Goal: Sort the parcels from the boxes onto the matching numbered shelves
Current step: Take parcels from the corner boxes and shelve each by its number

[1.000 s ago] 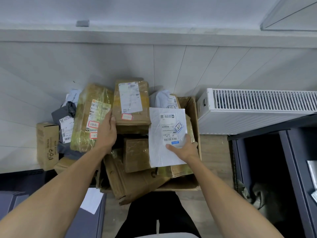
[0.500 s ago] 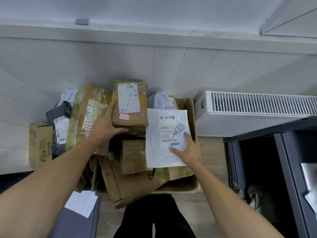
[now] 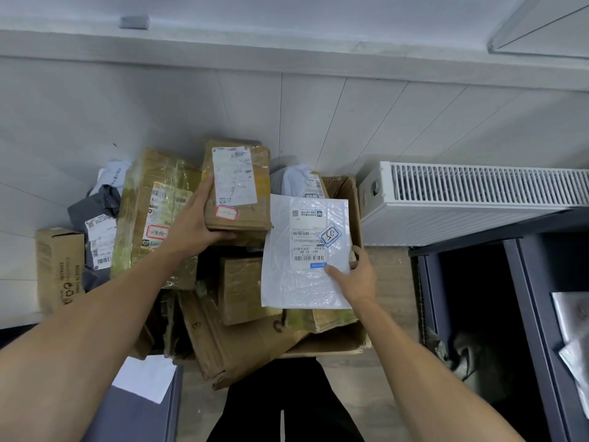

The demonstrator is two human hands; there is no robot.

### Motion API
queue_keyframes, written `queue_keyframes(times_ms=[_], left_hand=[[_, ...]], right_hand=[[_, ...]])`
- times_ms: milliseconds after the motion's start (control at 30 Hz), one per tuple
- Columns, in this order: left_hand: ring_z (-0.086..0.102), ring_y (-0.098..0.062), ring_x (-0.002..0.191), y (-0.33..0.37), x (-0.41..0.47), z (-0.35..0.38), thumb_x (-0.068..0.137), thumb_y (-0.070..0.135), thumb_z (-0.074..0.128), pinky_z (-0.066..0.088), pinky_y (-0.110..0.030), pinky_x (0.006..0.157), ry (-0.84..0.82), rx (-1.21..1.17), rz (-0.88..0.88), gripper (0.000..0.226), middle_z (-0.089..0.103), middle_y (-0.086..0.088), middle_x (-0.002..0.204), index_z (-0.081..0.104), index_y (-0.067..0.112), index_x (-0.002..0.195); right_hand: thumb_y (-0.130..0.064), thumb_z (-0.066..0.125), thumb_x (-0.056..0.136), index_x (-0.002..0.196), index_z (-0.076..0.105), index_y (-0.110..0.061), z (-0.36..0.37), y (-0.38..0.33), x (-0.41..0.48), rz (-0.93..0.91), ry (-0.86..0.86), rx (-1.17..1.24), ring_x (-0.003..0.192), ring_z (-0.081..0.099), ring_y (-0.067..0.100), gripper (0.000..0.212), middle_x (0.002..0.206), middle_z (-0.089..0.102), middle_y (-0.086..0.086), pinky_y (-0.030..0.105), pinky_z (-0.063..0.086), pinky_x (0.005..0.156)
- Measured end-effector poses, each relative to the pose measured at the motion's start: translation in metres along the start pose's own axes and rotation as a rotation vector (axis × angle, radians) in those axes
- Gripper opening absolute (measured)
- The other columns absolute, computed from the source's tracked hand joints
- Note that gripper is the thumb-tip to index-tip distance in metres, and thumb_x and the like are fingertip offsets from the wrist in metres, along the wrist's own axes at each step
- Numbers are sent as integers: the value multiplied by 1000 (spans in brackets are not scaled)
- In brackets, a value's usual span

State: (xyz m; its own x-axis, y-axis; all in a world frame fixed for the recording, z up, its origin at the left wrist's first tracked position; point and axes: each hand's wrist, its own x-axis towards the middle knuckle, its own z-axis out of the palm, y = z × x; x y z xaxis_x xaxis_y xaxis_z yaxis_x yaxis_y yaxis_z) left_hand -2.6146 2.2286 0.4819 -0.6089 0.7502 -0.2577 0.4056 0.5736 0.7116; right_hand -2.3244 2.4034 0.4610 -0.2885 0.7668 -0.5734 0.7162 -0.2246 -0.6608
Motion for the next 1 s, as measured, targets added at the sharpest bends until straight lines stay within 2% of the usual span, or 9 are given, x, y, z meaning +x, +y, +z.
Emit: queue_keyframes(times_ms=[67, 167, 233, 367, 533, 700, 833, 900, 1000], left_hand=[[38, -26, 141, 2, -1, 0, 65, 34, 92, 36, -52, 114, 6, -3, 3, 131, 38, -3, 156, -1, 43, 157], [40, -26, 140, 4, -4, 0, 66, 33, 92, 37, -51, 113, 16, -16, 5, 131, 37, -3, 156, -1, 44, 157], [40, -26, 139, 4, -6, -1, 65, 34, 92, 38, -52, 112, 18, -22, 5, 131, 36, -3, 156, -1, 44, 157], [39, -26, 139, 5, -13, -3, 65, 36, 92, 39, -51, 111, 14, -16, 21, 131, 34, -3, 157, -1, 40, 158], [40, -27, 138, 9, -24, -5, 65, 37, 92, 39, -54, 111, 22, -5, 23, 131, 33, -4, 157, 0, 40, 158], [38, -25, 139, 21, -36, -10, 66, 32, 92, 37, -50, 113, 23, -22, 37, 129, 33, -3, 157, 1, 40, 158], [32, -21, 143, 32, -48, -21, 67, 33, 92, 33, -47, 115, 60, 13, 102, 129, 30, 1, 160, 1, 35, 159], [30, -20, 144, 38, -56, -27, 68, 33, 91, 30, -44, 115, 88, 9, 106, 128, 27, 1, 161, 1, 34, 159], [32, -22, 143, 45, -68, -41, 68, 35, 91, 30, -45, 115, 120, 17, 115, 128, 28, 1, 161, -1, 40, 158]], right_hand=[[-21, 84, 81, 132, 52, -16, -1, 2, 1, 31, -38, 31, 102, 64, 20, 60, 116, 65, 4, 33, 54, 82], [-16, 77, 88, 105, 55, -25, -4, 1, 2, 81, -117, 144, 91, 70, 20, 29, 108, 69, 5, 40, 60, 78], [-15, 74, 90, 99, 54, -29, -4, 0, 1, 92, -169, 173, 88, 73, 22, 26, 101, 72, 4, 46, 61, 81], [-17, 68, 95, 109, 62, -28, -3, 1, -4, 62, -214, 181, 93, 73, 23, 19, 108, 73, 3, 48, 61, 83], [-20, 61, 99, 115, 61, -30, -5, -2, -13, 8, -248, 154, 99, 72, 19, 18, 113, 72, -3, 45, 60, 86], [-20, 59, 100, 122, 60, -23, -16, -12, -24, -58, -187, 151, 99, 71, 19, 22, 112, 72, -3, 46, 59, 89], [-20, 59, 100, 113, 55, -26, -32, -24, -37, -142, -89, 130, 103, 66, 19, 14, 109, 67, -5, 45, 55, 94], [-19, 58, 101, 119, 52, -27, -40, -33, -45, -175, -73, 140, 105, 65, 20, 20, 113, 66, -3, 39, 54, 92], [-18, 58, 100, 144, 40, -27, -49, -49, -56, -259, -31, 114, 111, 61, 19, 48, 127, 62, -2, 38, 52, 94]])
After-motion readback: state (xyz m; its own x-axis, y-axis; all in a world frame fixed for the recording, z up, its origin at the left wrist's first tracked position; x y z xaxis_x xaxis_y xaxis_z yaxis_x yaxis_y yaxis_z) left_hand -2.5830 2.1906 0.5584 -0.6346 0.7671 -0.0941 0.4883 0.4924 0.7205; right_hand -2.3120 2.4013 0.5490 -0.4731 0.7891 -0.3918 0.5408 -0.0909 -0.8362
